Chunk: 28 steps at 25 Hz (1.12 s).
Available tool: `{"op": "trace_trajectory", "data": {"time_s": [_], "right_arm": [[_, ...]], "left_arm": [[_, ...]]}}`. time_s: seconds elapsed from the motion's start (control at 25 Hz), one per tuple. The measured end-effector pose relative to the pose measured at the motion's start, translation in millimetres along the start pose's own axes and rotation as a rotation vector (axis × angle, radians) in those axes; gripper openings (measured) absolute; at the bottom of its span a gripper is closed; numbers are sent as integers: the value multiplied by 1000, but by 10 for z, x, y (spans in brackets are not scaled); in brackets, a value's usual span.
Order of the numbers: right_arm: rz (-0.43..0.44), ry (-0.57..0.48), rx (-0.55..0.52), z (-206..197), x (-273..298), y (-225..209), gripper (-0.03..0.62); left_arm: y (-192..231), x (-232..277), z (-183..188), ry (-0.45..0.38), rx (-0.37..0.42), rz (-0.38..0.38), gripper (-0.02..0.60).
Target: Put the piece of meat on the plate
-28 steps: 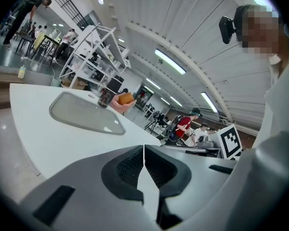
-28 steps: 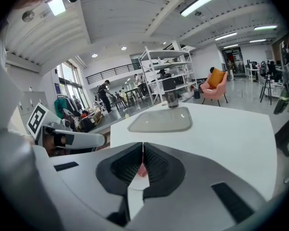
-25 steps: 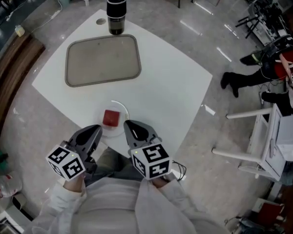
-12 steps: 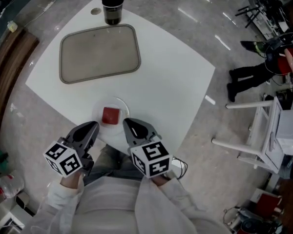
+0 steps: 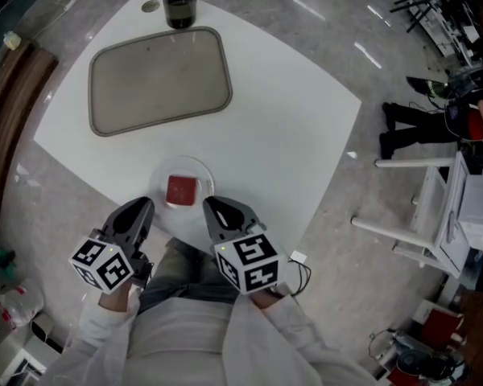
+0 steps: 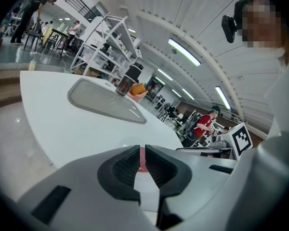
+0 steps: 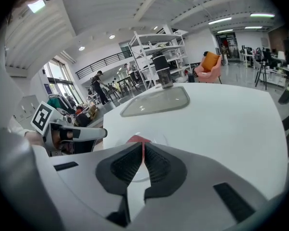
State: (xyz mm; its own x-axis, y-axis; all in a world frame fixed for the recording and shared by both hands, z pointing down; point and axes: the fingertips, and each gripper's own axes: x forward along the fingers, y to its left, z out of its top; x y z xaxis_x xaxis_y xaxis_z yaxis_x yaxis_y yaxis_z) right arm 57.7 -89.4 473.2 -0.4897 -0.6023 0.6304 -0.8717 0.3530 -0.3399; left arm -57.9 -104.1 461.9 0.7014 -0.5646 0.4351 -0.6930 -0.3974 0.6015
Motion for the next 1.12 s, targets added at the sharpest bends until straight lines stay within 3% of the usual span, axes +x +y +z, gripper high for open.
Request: {"op": "trace_trajectory", "data": {"time_s": [0.44,0.68,0.8,1.12], "right_arm": [[2,49,87,-247,48,-83,18],[5,57,96,-304,64,-107,20],[-2,67,108,-341,73,-116,82],[-28,85,141,-428,165,-196,114]], "left_arm": [[286,63,-110,30,-55,101,29],[281,98,-174,56,-58,99,80],[291,89,-228,76,-64,101,84],[330,152,-343,119,-89,96,98]]}}
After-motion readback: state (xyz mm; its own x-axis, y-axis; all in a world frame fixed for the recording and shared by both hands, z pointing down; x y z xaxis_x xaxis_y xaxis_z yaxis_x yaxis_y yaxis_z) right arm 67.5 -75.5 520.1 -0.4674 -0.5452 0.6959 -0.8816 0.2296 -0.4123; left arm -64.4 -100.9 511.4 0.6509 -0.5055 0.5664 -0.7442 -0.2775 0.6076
